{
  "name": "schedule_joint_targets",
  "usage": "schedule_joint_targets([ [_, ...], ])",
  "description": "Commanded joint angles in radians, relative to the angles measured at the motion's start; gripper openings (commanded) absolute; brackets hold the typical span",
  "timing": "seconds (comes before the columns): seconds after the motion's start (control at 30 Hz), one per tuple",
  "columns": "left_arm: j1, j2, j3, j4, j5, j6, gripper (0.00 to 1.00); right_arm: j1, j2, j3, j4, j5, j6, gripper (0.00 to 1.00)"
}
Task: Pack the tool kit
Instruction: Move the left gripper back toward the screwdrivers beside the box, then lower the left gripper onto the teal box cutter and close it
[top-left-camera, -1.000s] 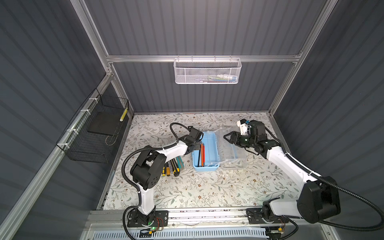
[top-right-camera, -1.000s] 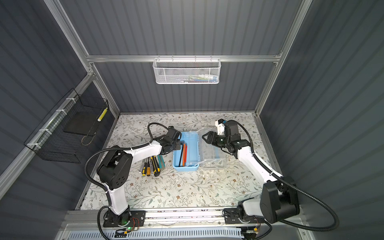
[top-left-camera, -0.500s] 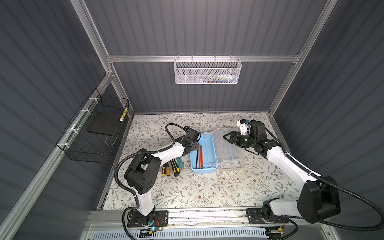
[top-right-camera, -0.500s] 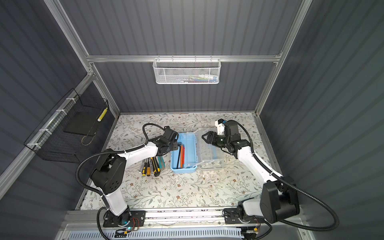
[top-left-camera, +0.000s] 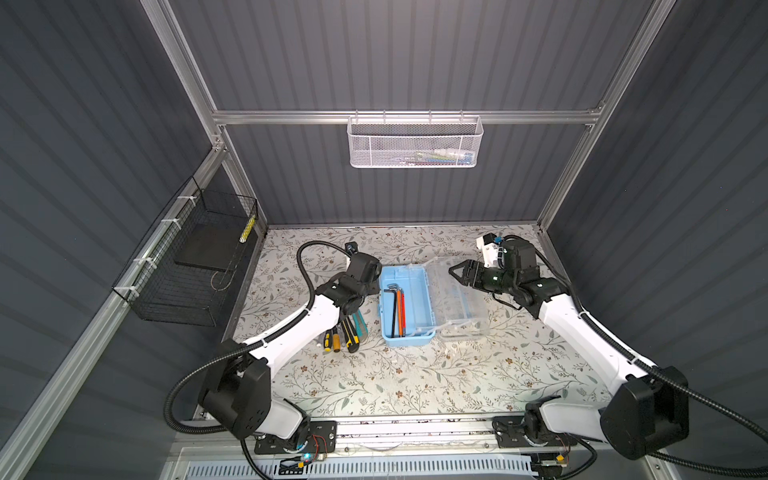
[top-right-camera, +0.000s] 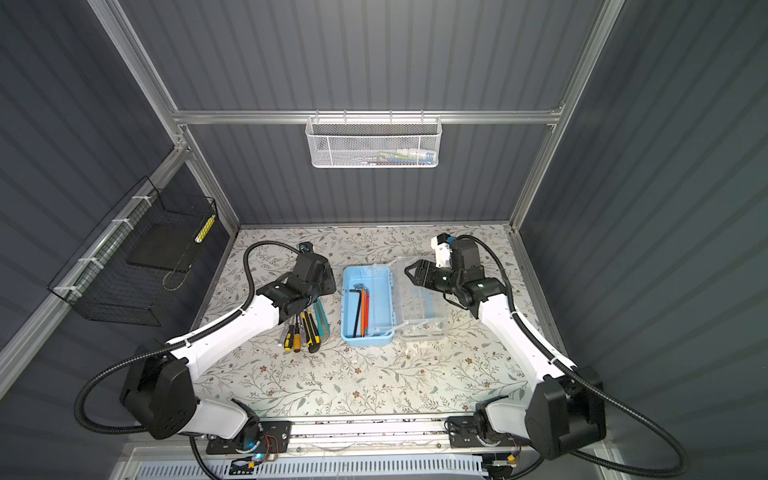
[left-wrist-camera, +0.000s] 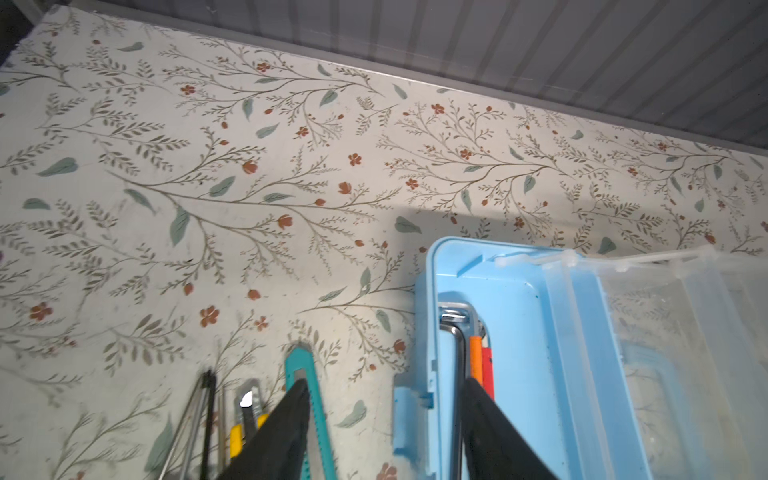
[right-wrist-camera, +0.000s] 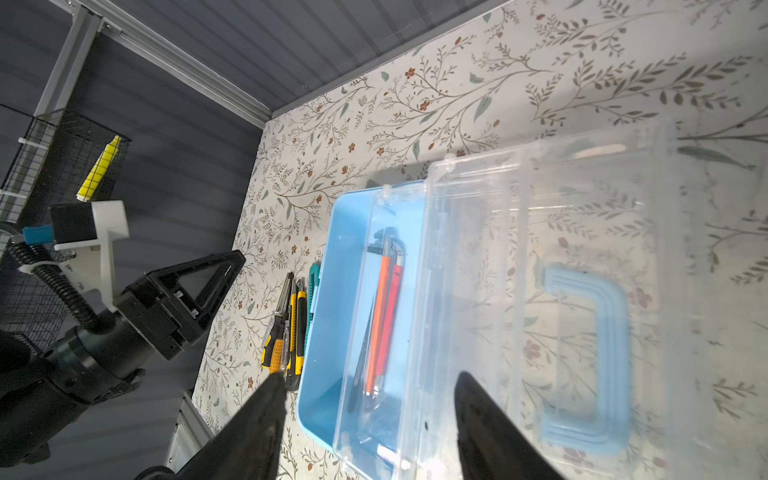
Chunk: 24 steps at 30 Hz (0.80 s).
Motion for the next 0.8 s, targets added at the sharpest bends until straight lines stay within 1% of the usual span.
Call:
schedule_joint_targets([
  [0.0,0.012,-0.049,-0.076,-0.098,-0.029,-0.021,0.59,0.087,0.0,0.084,-0.103,0.101,-0.084,0.66],
  [0.17,0.117,-0.161,-0.223,-0.098,0.096,-0.068,0.59,0.254,0.064,0.201,-0.221,0.282,-0.127,0.68],
  [0.27,0.172,-0.217,-0.273,-0.116,0.132,-0.072,0.59,0.363,0.147,0.314,-0.305,0.404,-0.167,0.7],
  [0.3,0.191,-0.23,-0.285,-0.119,0.144,-0.07,0.59,0.39,0.176,0.347,-0.328,0.415,-0.171,0.7],
  [0.37,0.246,-0.26,-0.322,-0.105,0.19,-0.072,0.59,0.434,0.243,0.401,-0.34,0.401,-0.162,0.7],
  [0.47,0.317,-0.282,-0.364,-0.072,0.244,-0.068,0.58,0.46,0.331,0.453,-0.328,0.341,-0.131,0.68],
  [0.57,0.348,-0.259,-0.361,-0.091,0.218,-0.051,0.54,0.472,0.382,0.473,-0.302,0.296,-0.119,0.68],
  [0.67,0.368,-0.24,-0.369,-0.087,0.208,-0.04,0.45,0.475,0.396,0.468,-0.273,0.269,-0.107,0.68],
  [0.77,0.381,-0.21,-0.378,-0.07,0.21,-0.027,0.41,0.476,0.405,0.46,-0.262,0.255,-0.099,0.67],
])
